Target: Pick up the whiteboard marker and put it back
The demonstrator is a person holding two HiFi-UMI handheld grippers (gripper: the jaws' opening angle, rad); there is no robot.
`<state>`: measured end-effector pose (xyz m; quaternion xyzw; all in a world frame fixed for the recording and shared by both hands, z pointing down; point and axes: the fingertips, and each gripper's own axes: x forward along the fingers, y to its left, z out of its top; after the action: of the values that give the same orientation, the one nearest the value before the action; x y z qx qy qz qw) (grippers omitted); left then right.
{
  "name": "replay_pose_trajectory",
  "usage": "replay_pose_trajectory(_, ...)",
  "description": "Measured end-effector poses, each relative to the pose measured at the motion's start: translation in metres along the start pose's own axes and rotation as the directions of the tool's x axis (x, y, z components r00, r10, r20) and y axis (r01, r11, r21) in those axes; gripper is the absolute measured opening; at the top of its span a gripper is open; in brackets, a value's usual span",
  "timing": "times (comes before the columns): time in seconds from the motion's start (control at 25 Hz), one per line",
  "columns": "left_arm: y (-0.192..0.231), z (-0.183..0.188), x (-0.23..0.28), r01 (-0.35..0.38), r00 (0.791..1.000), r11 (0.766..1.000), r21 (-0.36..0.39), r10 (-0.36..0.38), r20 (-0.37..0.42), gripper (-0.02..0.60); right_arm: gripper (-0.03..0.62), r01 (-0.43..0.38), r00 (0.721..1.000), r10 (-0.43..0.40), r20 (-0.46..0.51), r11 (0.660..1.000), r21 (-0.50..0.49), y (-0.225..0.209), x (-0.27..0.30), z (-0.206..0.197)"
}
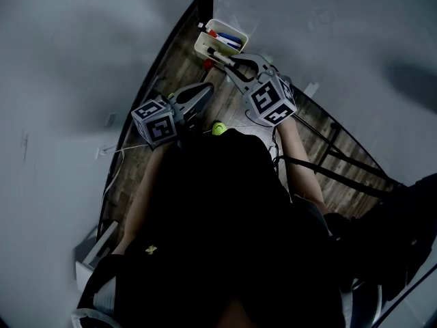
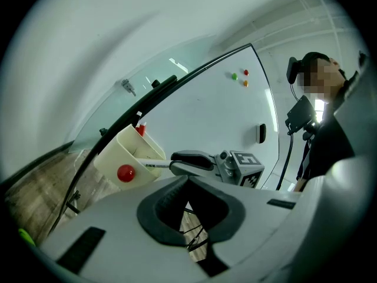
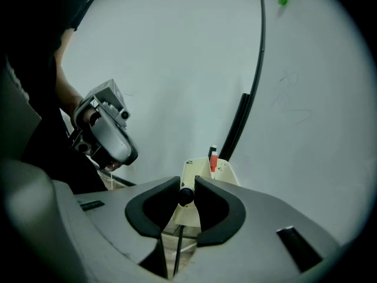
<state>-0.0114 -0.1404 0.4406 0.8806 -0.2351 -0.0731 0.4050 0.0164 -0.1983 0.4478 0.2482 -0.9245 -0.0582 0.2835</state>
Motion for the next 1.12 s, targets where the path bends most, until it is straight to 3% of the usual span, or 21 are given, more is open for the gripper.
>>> replay_pose_trajectory(0.24, -0.008, -0.005, 0.007, 0.008, 1.0, 1.0, 0.03, -0.008, 0.003, 0.006, 0.078, 0.015, 0.994, -0.027, 0.102, 0.994, 0.112, -0.011, -0.024, 0.016)
replay_pose_trajectory(0.56, -0.009, -0.001, 0.014, 0.007, 1.0, 0.998, 0.062, -0.008, 0.008, 0.006, 0.078, 0.006, 0.98, -0.043, 0.195, 0.983, 0.186, -0.02, -0.044, 0.036)
replay_pose_trajectory(1.12, 0.004, 0.012, 0.011, -0.047, 0.999, 0.992, 0.121, 0.044, 0.022, 0.006, 0.078, 0.021, 0.969, -0.066, 0.236, 0.982, 0.188, -0.025, -0.055, 0.057)
